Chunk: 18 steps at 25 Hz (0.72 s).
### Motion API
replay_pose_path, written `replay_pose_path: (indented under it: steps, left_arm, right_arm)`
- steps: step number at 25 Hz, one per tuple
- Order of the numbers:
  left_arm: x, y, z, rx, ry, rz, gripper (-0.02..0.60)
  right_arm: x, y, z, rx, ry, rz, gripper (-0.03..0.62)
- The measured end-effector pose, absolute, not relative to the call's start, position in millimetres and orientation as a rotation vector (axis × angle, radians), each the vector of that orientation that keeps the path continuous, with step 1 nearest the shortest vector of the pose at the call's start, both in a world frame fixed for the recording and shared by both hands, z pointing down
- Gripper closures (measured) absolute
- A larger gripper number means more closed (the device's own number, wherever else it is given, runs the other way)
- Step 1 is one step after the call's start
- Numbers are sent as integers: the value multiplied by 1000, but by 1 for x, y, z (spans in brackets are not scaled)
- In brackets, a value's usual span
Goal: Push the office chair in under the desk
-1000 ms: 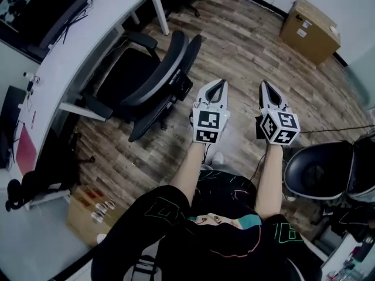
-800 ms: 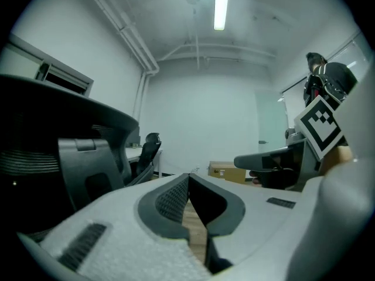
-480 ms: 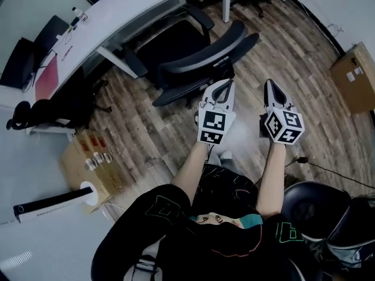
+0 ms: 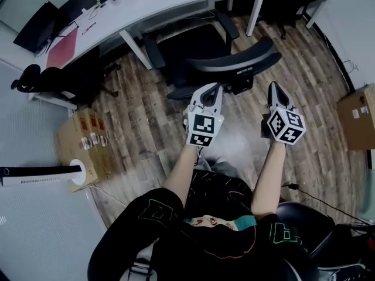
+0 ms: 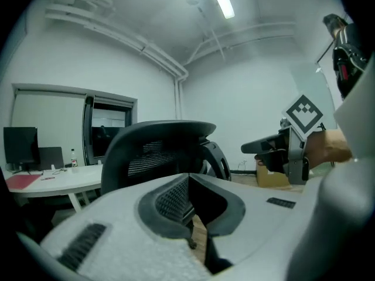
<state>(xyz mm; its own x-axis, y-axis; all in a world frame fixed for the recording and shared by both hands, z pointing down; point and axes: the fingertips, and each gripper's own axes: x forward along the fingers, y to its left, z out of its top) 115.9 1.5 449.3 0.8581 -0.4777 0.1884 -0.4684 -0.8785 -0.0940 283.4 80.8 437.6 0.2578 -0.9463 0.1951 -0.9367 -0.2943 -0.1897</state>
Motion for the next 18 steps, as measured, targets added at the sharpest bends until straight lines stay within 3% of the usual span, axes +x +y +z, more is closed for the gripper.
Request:
replay_pose_path:
  steps: [11,13,18]
  left_arm:
    - [118,-10,481,-2835,930,-529,571]
    - [118,-11,484,-2803,932,-573,523]
    - [110,-18,489,-2709,945,-686,502]
  right_arm:
    - [304,39,458,-2491,2401,-313,588]
    - [305,32,461,-2474,2527,-277,589]
    - [290,15,466,-2372,2861,-124,588]
